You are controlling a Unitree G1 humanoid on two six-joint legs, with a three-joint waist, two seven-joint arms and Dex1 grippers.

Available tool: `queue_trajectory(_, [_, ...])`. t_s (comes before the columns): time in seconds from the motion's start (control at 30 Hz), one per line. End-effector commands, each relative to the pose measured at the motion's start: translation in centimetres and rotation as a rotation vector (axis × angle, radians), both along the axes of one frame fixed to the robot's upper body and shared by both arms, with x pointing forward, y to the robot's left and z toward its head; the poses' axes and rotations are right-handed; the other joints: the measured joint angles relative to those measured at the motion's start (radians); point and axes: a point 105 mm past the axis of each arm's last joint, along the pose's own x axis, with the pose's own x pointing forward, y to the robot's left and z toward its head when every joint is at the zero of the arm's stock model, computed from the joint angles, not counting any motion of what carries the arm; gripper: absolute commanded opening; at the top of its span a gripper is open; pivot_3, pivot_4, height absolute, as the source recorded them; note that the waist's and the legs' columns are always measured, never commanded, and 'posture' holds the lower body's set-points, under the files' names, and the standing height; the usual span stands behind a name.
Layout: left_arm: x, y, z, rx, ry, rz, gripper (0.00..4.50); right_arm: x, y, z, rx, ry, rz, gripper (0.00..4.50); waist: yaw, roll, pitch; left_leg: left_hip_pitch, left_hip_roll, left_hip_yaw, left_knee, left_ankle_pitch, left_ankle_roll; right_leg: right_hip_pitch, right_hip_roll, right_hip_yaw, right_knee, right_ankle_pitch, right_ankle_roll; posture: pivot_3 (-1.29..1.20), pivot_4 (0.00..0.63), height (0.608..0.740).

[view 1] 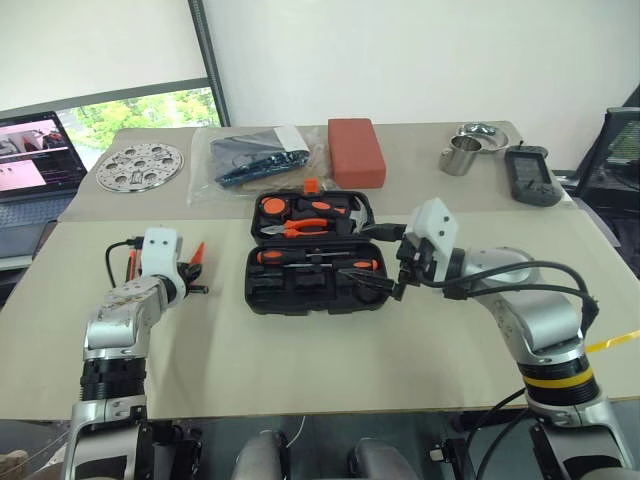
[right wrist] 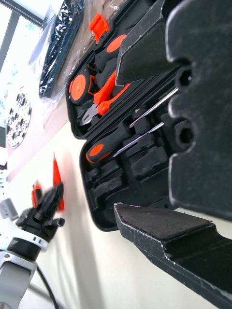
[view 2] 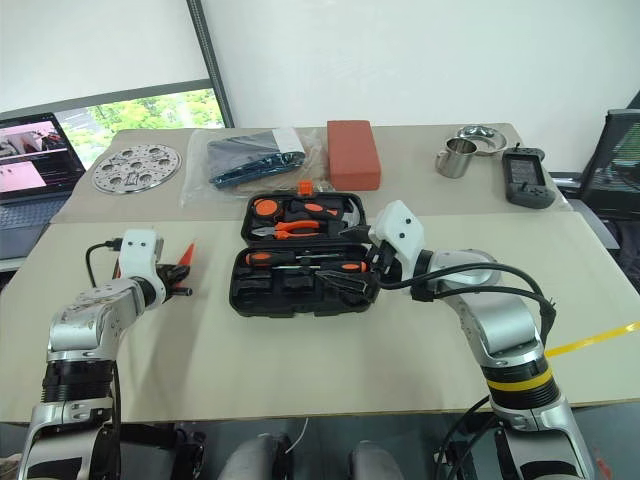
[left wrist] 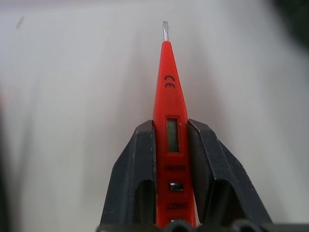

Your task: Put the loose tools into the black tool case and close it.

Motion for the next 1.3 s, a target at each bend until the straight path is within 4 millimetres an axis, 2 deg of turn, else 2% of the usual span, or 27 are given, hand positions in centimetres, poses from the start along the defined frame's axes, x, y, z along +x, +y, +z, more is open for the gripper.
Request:
queue_trajectory(0.03, [-1.8,-6.1,6.9,0.049,-0.274,-0.529,0.47,-0.2,-2.1,1.3,0.025,-0.029,-0.067,4.50,0.006,0.000,0.000,0.000,-0.001,0.001,0.000,0.000,0.000,0.000,-0.001,0.000,-0.001,0.000,0.000,0.00,0.150,0.740])
queue_trajectory(0.1, [-3.1,-7.4,7.1,0.066,-0.261,-0.729,0.47,-0.4,-3.0,0.9,0.011,-0.016,-0.090,4.50,0.007,0.002,-0.001,0.000,-0.001,0.002,-0.001,0.001,-0.002,0.001,-0.001,0.001,-0.004,0.002,-0.003,0.00,0.150,0.740])
queue_trajectory(0.2, [-3.6,-7.7,5.7,0.182,-0.174,-0.926,0.47,-0.7,-4.2,0.7,-0.002,-0.008,-0.130,4.50,0.000,0.003,-0.001,0.002,-0.001,0.003,-0.002,0.000,0.000,0.004,-0.001,0.001,-0.008,0.003,-0.005,0.00,0.150,0.740])
queue_trajectory(0.37, [-1.7,-7.2,3.7,0.444,-0.017,-1.101,0.47,-0.8,-4.4,0.8,0.007,-0.018,-0.162,4.50,-0.010,0.002,0.000,0.001,-0.001,0.002,-0.001,-0.003,0.004,0.003,0.003,0.001,-0.008,0.003,-0.005,0.00,0.150,0.740])
queue_trajectory(0.43, [-0.4,-7.3,3.8,0.563,-0.005,-1.130,0.47,-0.9,-4.3,0.9,0.015,-0.025,-0.171,4.50,-0.011,0.002,0.000,-0.001,-0.001,0.002,-0.001,-0.003,0.005,0.002,0.003,0.001,-0.008,0.003,-0.005,0.00,0.150,0.740])
queue_trajectory(0.53, [0.5,-8.3,4.4,0.571,-0.008,-1.180,0.47,-1.0,-4.3,0.9,0.022,-0.031,-0.189,4.50,-0.009,0.002,0.000,-0.006,-0.001,0.002,0.001,-0.003,0.006,-0.001,0.003,0.002,-0.008,0.003,-0.004,0.00,0.150,0.740])
queue_trajectory(0.63, [0.6,-9.3,4.0,0.581,0.029,-1.237,0.47,-1.2,-4.4,0.7,0.026,-0.037,-0.210,4.50,-0.009,0.002,0.000,-0.007,-0.002,0.002,0.001,-0.004,0.007,-0.002,0.002,0.002,-0.008,0.003,-0.004,0.00,0.150,0.740])
queue_trajectory(0.9, [1.1,-11.1,2.7,0.557,0.089,-1.259,0.47,-1.8,-4.4,0.2,0.031,-0.033,-0.242,4.50,-0.013,0.002,0.000,-0.007,-0.001,0.001,0.001,-0.003,0.006,-0.003,0.004,0.001,-0.008,0.003,-0.004,0.00,0.150,0.740])
queue_trajectory(1.17, [1.9,-10.9,1.4,0.549,0.154,-1.145,0.47,-1.8,-4.1,0.3,0.036,-0.032,-0.235,4.50,-0.013,0.002,0.000,-0.007,-0.001,0.001,0.002,-0.003,0.006,-0.003,0.004,0.001,-0.007,0.003,-0.004,0.00,0.150,0.740])
queue_trajectory(1.3, [1.3,-10.6,0.8,0.530,0.194,-1.159,0.47,-1.9,-3.9,0.1,0.018,-0.015,-0.218,4.50,-0.014,0.003,0.000,-0.007,-0.001,0.001,0.002,-0.003,0.006,-0.003,0.004,0.001,-0.007,0.003,-0.004,0.00,0.150,0.740])
